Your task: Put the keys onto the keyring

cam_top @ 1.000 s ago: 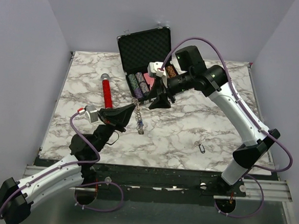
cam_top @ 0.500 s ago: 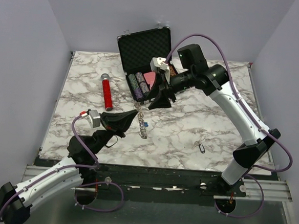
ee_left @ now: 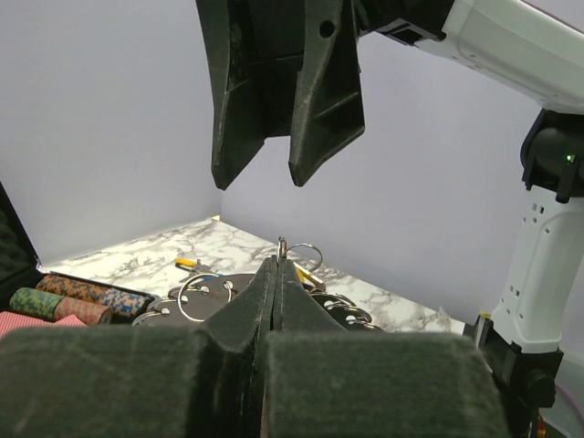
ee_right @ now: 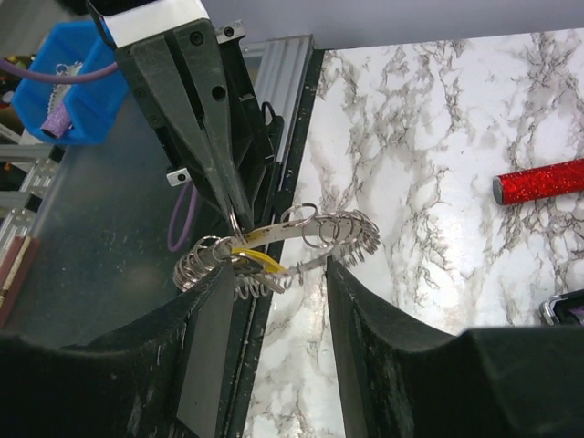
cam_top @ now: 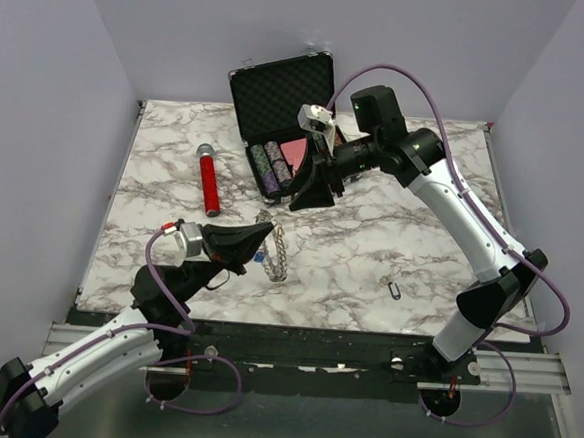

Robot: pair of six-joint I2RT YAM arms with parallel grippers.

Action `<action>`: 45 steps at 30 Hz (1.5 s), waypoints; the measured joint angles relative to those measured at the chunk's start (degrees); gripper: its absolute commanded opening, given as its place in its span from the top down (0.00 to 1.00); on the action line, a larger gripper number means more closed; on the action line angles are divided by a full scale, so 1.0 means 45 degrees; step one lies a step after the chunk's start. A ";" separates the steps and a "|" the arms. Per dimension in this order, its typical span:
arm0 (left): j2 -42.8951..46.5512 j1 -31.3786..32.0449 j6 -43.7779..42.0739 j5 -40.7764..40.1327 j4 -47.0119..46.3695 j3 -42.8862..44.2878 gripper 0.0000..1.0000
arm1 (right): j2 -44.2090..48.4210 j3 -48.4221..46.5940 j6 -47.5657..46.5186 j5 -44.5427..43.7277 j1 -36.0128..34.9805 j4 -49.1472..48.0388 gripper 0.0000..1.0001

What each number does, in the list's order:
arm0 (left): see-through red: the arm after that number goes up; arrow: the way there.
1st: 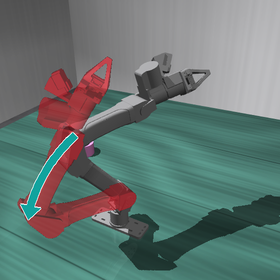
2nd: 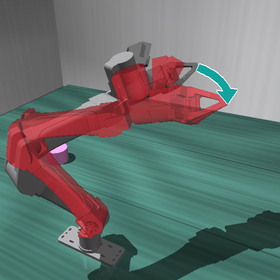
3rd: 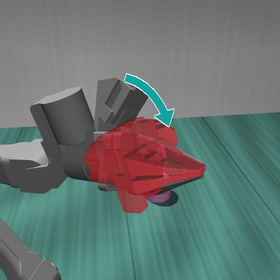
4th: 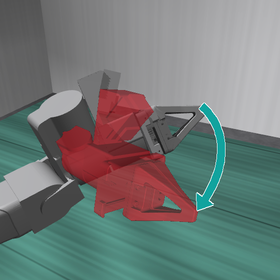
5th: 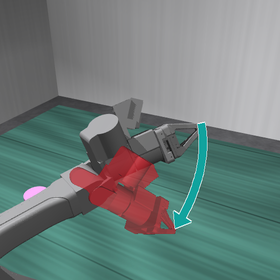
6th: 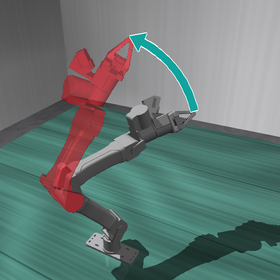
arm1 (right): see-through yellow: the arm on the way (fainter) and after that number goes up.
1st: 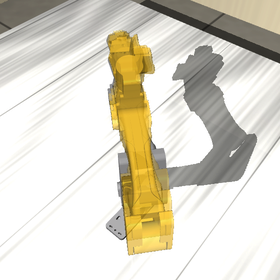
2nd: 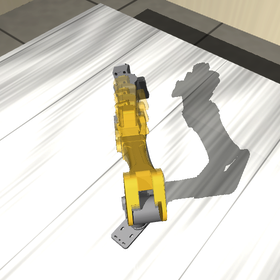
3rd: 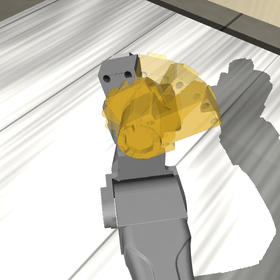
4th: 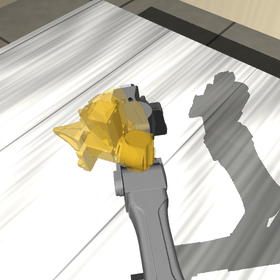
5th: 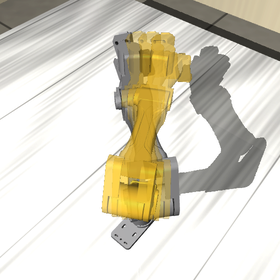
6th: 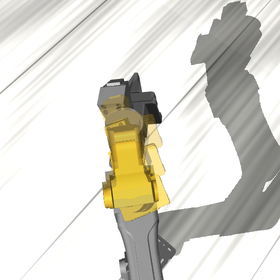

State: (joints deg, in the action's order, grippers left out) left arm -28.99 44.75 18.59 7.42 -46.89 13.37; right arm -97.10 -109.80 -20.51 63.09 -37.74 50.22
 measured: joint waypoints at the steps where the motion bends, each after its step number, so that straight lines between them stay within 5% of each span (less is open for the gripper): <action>1: -0.0015 0.0000 -0.0024 0.0058 0.0015 0.0000 1.00 | 0.0019 0.0083 0.0155 0.0087 0.0005 -0.0126 0.48; 45: -0.1005 0.0000 -0.0287 0.1700 -0.0486 0.0262 1.00 | 0.0083 0.1117 0.2361 0.0797 0.0554 -0.1948 0.64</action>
State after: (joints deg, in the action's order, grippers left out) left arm -33.52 44.75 17.30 15.07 -49.08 14.55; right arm -96.73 -104.77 -9.89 66.67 -35.24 41.45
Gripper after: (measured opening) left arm 0.006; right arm 0.376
